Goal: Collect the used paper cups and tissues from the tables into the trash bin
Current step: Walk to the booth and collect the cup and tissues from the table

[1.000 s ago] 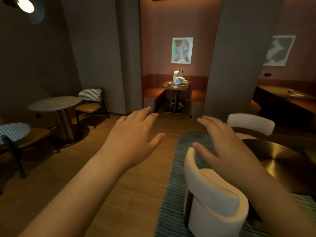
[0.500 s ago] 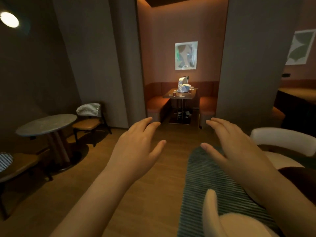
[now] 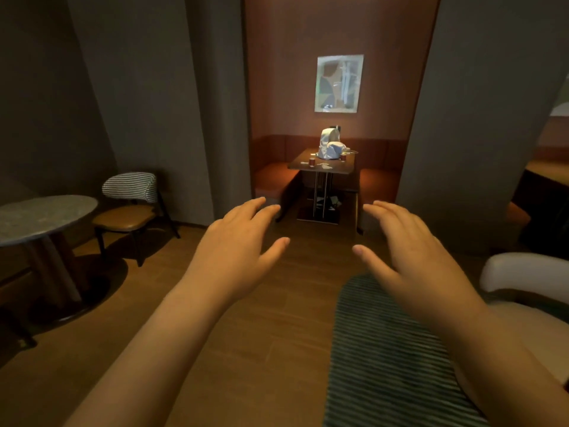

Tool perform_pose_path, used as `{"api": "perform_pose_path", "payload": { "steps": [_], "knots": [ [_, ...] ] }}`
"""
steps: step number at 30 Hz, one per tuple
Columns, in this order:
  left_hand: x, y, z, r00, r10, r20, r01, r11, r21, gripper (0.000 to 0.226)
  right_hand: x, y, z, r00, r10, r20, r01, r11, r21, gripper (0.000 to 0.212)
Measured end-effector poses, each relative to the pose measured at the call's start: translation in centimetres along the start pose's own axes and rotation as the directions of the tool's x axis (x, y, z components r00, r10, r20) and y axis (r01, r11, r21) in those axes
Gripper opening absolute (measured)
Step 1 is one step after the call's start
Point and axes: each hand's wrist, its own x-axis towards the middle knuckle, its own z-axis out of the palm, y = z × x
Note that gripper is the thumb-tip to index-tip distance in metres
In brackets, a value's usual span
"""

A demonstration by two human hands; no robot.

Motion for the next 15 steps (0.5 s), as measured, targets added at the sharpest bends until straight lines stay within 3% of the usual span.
{"api": "perform_pose_path", "payload": {
  "steps": [10, 15],
  "knots": [
    [22.0, -8.3, 13.8, 0.995, 0.081, 0.051, -0.076, 0.993, -0.091, 0.058, 19.7, 7.2, 11.2, 0.980, 0.185, -0.075, -0.186, 0.983, -0.009, 0.062],
    [31.2, -10.7, 20.8, 0.989, 0.122, 0.087, -0.115, 0.990, -0.076, 0.059, 29.2, 12.5, 16.3, 0.976, 0.209, -0.052, -0.211, 0.977, -0.026, 0.062]
  ]
}}
